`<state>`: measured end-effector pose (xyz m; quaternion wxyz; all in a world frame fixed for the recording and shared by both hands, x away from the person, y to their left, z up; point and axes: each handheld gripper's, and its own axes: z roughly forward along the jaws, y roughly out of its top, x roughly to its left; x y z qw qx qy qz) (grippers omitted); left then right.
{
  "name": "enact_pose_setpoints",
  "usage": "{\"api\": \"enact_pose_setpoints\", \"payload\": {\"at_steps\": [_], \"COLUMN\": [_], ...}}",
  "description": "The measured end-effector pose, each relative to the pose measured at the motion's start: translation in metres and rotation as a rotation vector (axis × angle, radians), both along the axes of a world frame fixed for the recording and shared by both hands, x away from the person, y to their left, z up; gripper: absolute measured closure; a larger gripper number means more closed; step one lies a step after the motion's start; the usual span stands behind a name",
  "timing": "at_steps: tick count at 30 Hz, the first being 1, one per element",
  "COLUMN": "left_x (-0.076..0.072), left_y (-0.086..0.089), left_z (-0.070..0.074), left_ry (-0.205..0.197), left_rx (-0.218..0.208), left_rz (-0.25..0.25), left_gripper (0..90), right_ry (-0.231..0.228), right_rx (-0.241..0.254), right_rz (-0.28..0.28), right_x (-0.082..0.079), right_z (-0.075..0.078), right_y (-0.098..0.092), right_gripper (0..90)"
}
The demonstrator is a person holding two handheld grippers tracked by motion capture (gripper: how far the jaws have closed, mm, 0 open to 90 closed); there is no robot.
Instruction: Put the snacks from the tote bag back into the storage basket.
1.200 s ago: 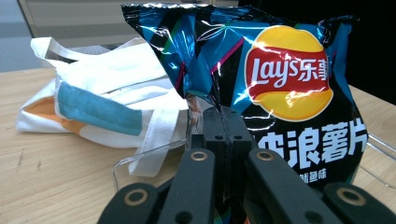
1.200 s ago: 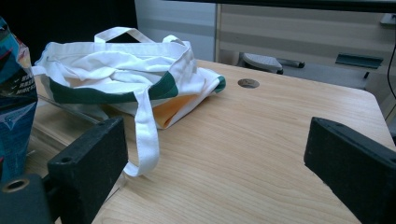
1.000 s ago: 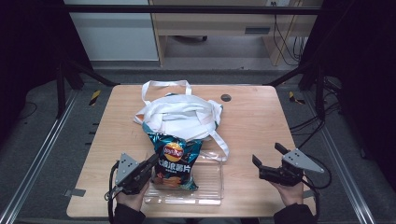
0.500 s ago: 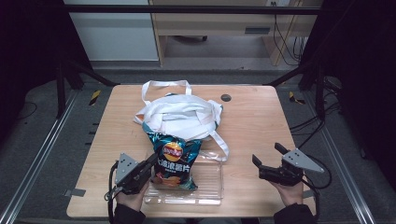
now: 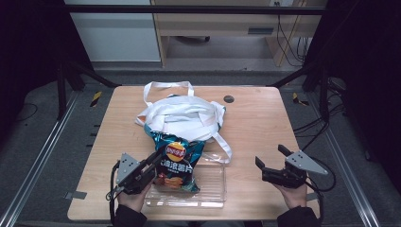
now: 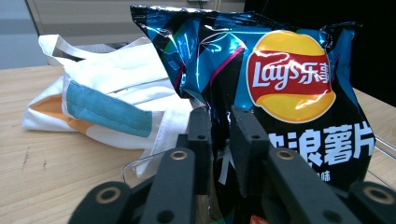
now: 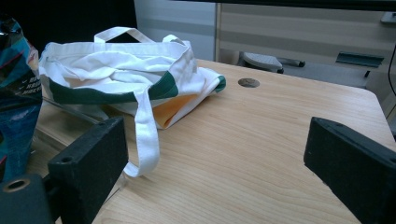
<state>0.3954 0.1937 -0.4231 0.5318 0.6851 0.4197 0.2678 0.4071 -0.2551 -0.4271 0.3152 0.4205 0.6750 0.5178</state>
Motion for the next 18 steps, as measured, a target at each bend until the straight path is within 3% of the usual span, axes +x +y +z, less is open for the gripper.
{"api": "enact_pose_setpoints", "payload": {"at_steps": [4,5,10,14,18], "left_x": [0.001,0.001,0.000,-0.002,-0.003], "left_y": [-0.001,-0.002,-0.002,0.002,0.008], "left_z": [0.000,0.001,0.006,0.015,0.020], "left_ry": [0.011,0.022,0.029,0.033,0.034], "left_rx": [-0.009,-0.015,-0.023,-0.025,-0.015], "left_rz": [-0.012,-0.016,-0.034,-0.056,-0.064], "left_gripper": [68.2,58.9,40.8,31.4,27.8], "right_ry": [-0.001,-0.002,-0.003,-0.007,-0.008], "right_rx": [0.000,0.001,0.002,0.004,0.005], "right_rz": [0.000,-0.001,-0.001,-0.002,-0.004], "right_x": [0.000,0.000,0.000,-0.001,-0.001], "right_z": [0.000,0.000,0.000,0.001,0.001], "right_y": [0.000,0.000,0.000,-0.001,-0.001], "right_gripper": [6.7,6.7,6.7,6.7,6.7]}}
